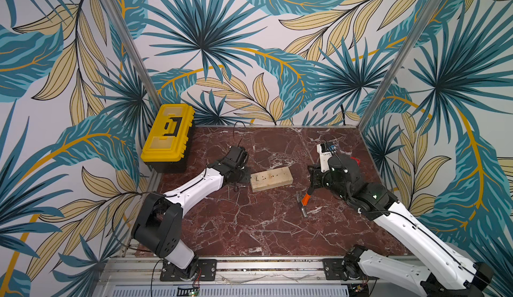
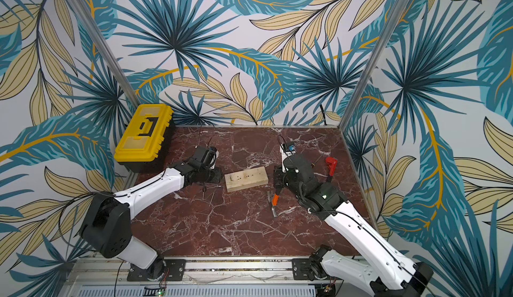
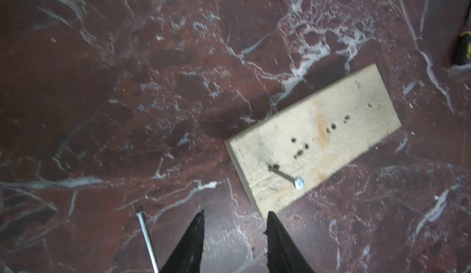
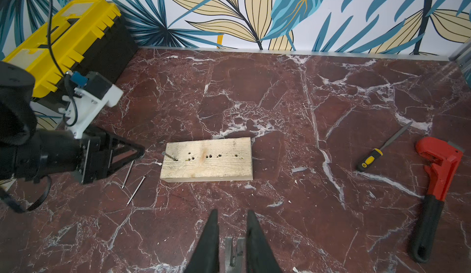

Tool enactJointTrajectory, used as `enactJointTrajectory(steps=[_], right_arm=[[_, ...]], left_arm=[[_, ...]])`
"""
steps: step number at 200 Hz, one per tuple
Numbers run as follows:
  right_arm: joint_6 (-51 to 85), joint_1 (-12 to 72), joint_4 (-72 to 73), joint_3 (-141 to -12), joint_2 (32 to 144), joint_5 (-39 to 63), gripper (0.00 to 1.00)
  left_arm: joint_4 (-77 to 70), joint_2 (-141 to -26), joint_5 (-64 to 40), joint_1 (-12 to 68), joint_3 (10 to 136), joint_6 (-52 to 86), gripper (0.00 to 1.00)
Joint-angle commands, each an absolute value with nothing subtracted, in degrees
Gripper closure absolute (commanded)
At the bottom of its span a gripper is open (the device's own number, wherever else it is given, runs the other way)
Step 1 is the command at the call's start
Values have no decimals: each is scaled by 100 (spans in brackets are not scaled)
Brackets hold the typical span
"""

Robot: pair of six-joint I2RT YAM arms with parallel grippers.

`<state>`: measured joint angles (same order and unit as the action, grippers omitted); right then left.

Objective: Use a claw hammer to pull out a nail
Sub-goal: Adjust the mounting plate at the center of the board.

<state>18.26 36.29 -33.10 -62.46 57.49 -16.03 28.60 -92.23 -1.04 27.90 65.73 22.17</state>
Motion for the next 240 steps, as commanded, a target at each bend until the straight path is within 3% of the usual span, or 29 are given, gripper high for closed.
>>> enactJointTrajectory(steps=[1, 47, 87, 171, 240], right_arm=[[1942, 3605, -2939, -6152, 5695, -1575, 100], [2090, 3607, -2925, -6039, 5525, -1449, 100], [2144, 3608, -2953, -5985, 5441, -1411, 100], [2090, 3605, -2874, -6003, 5571, -1337, 100], [2004, 3604, -2891, -6029, 5612, -1376, 100]], left_arm=[[2741, -9749, -107, 2644, 7043, 1860, 59], [2994, -10898, -202, 2547, 7977, 1544, 59], [3025, -11229, -332, 2540, 8106, 1468, 60], [3041, -10688, -988, 2806, 7310, 1641, 67], [3028, -10310, -1320, 3547, 6926, 2045, 69]])
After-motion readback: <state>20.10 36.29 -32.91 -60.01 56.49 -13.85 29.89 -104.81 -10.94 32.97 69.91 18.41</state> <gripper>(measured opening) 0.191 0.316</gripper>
